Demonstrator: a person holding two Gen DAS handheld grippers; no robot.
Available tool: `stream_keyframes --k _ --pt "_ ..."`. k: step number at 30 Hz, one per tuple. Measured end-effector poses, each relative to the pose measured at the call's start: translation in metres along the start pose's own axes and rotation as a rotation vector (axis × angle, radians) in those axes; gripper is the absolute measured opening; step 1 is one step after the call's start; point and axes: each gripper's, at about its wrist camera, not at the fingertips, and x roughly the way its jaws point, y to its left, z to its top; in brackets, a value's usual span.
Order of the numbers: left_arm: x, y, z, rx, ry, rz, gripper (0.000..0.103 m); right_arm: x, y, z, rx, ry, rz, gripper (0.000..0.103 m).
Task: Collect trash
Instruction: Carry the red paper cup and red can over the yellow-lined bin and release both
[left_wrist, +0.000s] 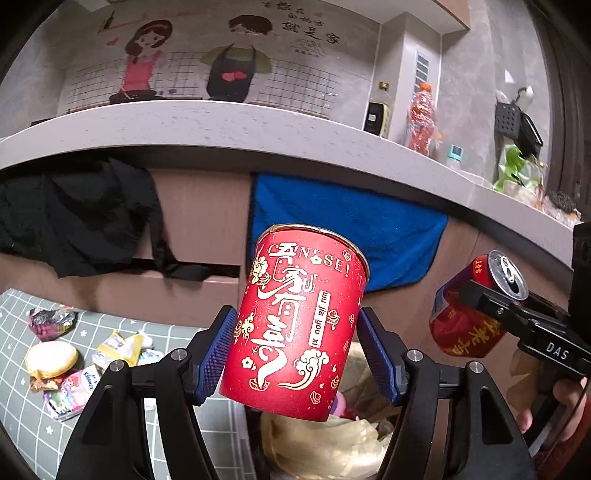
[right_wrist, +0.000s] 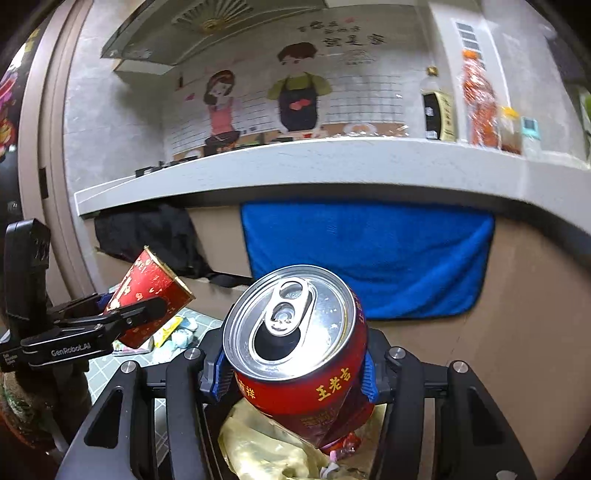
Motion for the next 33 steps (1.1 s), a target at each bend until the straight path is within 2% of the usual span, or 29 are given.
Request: stream_keyframes --k 10,20,33 --pt "0.023 -0.018 -0.012 0.019 0.058 -0.044 0.067 0.005 -0.027 -0.019 0.088 0.025 0.001 0.050" --pt "0.040 -0.025 -0.032 0.016 0.113 -0.073 0.067 0.009 -0.029 -0.037 0.113 0.067 -0.001 0.050" --pt "0.062 -0.019 -0.039 -0.008 0.184 -0.092 0.067 0.029 -0.035 -0.058 0.131 0.133 -0.021 0.050"
